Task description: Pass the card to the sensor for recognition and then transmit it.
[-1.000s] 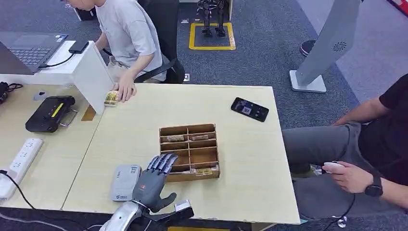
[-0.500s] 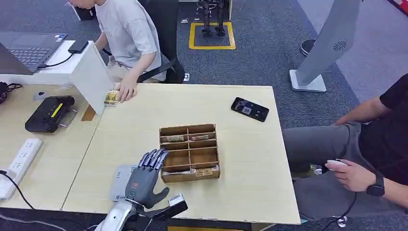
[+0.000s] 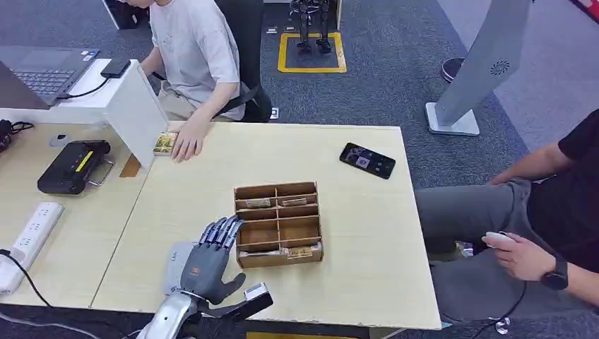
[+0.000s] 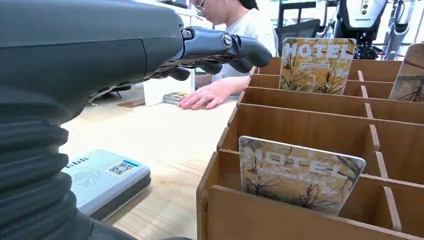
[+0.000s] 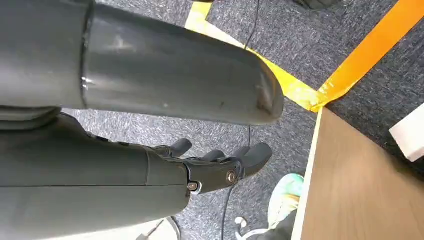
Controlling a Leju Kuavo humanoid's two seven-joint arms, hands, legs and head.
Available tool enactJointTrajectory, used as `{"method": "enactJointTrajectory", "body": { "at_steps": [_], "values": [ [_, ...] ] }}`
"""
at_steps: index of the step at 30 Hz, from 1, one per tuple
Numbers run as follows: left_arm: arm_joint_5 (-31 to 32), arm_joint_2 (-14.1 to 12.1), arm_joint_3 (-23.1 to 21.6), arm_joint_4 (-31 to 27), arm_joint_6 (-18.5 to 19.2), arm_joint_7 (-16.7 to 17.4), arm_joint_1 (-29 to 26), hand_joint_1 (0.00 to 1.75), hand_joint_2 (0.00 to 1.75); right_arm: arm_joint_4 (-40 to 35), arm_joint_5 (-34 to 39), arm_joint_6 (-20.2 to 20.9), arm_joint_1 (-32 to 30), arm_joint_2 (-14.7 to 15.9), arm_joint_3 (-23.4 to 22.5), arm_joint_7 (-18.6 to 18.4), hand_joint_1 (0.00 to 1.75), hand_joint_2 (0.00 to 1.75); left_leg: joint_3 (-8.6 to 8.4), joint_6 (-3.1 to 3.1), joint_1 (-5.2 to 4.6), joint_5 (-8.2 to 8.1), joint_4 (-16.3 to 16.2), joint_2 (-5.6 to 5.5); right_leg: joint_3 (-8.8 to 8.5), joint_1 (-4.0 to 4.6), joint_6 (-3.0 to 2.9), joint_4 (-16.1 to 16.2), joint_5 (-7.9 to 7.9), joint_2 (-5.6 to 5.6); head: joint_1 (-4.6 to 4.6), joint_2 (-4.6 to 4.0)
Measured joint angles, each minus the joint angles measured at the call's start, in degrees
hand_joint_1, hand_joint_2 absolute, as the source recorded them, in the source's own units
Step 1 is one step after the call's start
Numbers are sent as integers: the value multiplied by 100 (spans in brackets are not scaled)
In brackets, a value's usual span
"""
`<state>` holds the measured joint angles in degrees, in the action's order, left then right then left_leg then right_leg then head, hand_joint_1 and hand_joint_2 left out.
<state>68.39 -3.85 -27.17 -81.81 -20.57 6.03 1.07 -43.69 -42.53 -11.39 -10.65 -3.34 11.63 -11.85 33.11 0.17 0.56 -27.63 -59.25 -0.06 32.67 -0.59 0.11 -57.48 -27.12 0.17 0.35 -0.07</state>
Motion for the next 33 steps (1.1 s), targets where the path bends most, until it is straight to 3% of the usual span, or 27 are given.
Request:
{"method": "enactJointTrajectory", "body": {
  "at_steps": [15,21,33],
  "values": [
    [-516,35,0,7,18,-494,-71,0,175,0,68,-50,23,48,94,7,0,0,0,0,0,0,0,0,0,0,0,0,0,0,0,0],
    [-1034,-15,-2,9,243,-842,-106,0,175,2,134,-94,49,85,162,20,0,0,0,0,0,0,0,0,0,0,0,0,0,0,0,0],
    [-1082,-72,-9,9,365,-861,-161,0,175,0,201,-90,65,125,264,20,0,0,0,0,0,0,0,0,0,0,0,0,0,0,0,0]
  ]
}}
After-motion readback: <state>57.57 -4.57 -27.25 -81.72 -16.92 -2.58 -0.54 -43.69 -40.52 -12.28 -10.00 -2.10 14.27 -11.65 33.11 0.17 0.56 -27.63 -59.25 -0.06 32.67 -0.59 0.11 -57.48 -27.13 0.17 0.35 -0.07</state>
